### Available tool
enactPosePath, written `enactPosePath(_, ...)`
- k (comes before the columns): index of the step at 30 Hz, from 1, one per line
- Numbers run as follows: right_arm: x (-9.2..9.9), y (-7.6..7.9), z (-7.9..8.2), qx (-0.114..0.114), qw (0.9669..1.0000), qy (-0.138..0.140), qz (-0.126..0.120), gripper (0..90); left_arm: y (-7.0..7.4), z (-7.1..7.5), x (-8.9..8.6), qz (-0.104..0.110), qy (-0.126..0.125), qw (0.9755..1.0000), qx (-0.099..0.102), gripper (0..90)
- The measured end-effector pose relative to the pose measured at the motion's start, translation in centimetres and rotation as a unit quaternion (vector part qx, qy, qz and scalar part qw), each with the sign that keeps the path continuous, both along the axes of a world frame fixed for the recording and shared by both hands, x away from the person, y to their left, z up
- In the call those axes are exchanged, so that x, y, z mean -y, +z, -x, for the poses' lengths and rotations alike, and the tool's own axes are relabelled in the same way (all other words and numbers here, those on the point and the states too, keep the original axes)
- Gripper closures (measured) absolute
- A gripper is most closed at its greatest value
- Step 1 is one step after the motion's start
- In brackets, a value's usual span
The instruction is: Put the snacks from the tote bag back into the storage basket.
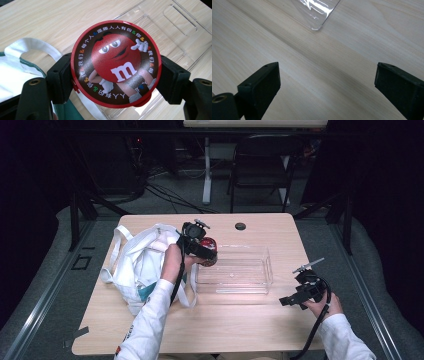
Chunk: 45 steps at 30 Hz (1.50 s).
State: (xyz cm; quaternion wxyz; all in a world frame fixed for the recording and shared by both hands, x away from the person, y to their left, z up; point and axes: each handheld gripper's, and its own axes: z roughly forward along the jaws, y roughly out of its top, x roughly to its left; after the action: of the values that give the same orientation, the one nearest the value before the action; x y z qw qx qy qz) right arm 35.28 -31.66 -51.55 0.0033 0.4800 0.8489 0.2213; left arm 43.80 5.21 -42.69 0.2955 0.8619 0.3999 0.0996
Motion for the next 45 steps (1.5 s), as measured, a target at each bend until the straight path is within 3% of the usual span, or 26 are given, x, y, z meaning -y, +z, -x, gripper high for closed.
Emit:
enactPosePath(26, 0.0, 0.0, 0.0, -0.001, 1.0, 0.0, 0.001, 6.0, -3.3, 0.7, 0.9, -0.007, 0.001, 0.9998, -0.021, 25.7)
enactPosePath(38, -0.1, -0.1, 0.0, 0.002, 1.0, -0.001, 0.001, 6.1, -4.9, 1.4, 1.3, -0.023, -0.003, 0.9993, -0.029, 25.7)
enactPosePath(39, -0.2, -0.1, 0.1, 0.002, 1.0, -0.004, -0.007, 6.1, -5.0, 1.5, 1.3, -0.024, -0.004, 0.9993, -0.03, 25.7)
enactPosePath(45, -0.2, -0.1, 0.0, 0.002, 1.0, -0.001, 0.001, 6.2, -5.7, 1.7, 1.6, -0.029, -0.007, 0.9989, -0.035, 25.7)
